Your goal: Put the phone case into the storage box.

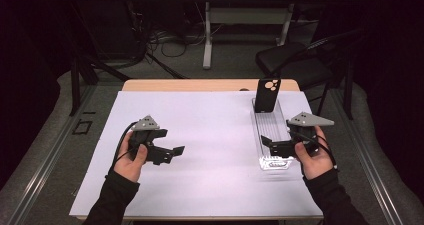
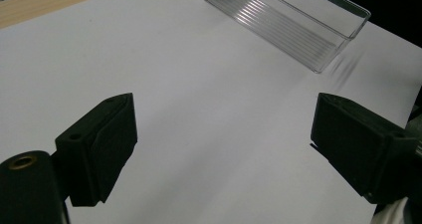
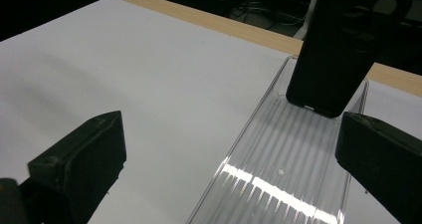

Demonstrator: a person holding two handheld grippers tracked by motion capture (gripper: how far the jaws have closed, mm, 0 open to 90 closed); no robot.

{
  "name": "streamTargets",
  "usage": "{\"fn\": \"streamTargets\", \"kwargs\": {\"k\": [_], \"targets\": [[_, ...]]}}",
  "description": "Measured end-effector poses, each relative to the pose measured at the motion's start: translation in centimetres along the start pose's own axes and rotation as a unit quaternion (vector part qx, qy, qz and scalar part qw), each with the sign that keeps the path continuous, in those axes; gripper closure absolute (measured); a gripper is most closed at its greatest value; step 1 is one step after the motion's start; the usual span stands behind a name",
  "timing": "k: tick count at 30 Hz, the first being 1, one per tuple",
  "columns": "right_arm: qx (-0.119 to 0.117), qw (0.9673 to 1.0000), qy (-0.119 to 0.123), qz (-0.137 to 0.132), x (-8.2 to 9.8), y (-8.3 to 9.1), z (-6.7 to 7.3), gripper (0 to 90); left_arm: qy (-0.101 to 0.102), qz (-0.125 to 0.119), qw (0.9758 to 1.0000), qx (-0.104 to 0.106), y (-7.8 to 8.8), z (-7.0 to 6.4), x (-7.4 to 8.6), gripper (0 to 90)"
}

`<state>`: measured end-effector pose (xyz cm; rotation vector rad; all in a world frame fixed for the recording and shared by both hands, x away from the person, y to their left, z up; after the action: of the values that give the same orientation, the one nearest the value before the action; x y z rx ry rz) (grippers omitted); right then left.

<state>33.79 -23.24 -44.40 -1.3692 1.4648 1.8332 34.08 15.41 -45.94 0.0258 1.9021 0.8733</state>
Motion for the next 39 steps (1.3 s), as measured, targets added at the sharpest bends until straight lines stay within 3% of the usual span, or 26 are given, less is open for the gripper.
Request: {"fn": "streamTargets", "kwargs": {"k": [10, 20, 25, 39], "targets": [[-0.007, 0.9999, -0.002, -0.007, 2.2, 1.5, 1.4, 0.0, 0.006, -0.010, 0.9999, -0.010, 1.4, 0.1, 1.8, 11.4], [-0.018, 0.9998, 0.009, 0.003, 5.2, 1.5, 2.6, 0.0, 0.010, -0.021, 0.9996, -0.016, 1.9, 0.4, 2.9, 11.4], [-0.027, 0.9996, -0.008, 0.000, 6.3, 1.4, 2.8, 0.0, 0.012, -0.025, 0.9995, -0.016, 1.8, 0.4, 3.2, 11.4], [-0.026, 0.9996, 0.001, -0.005, 8.0, 1.2, 3.0, 0.0, 0.015, -0.031, 0.9993, -0.017, 1.4, 0.8, 4.0, 11.4]]}}
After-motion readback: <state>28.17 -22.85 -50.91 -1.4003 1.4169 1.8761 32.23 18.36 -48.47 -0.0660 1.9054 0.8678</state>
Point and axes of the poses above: each handheld gripper's, and its own axes: y roughly backward along the jaws, x roughly out of its underside, z roughly to its left, the point moved 3 cm from there along -y, roughly forward along the jaws, and after that the axes turned 7 degrees about x, right-handed, at the moved point
